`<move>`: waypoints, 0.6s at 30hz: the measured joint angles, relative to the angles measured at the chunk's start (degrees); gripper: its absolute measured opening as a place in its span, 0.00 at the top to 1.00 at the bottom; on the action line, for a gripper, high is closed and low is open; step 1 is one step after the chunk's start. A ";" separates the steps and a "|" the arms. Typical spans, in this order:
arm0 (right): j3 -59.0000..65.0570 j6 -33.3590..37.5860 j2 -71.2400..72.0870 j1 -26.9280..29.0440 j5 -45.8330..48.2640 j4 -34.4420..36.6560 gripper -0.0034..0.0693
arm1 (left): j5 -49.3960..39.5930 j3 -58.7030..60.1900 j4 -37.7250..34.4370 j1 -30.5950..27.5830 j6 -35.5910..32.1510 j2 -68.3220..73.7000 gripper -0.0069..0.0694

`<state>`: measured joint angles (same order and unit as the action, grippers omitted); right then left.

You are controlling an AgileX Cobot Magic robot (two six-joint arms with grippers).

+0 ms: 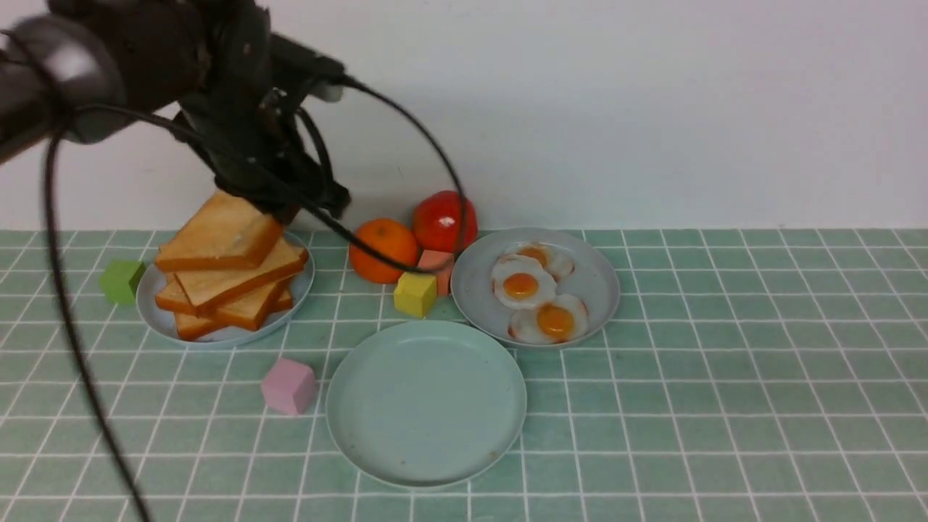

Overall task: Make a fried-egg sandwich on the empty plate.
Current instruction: Use the left arm to put a slice of bread into the empty plate in the middle

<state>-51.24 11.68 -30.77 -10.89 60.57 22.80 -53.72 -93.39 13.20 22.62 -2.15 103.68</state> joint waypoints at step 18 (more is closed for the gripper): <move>0.00 0.16 0.00 0.00 1.68 0.00 0.89 | 19.31 19.16 2.55 19.00 2.15 4.37 0.78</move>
<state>-51.24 11.83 -30.77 -10.89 62.26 22.80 -34.42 -74.22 15.75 41.61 0.00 108.05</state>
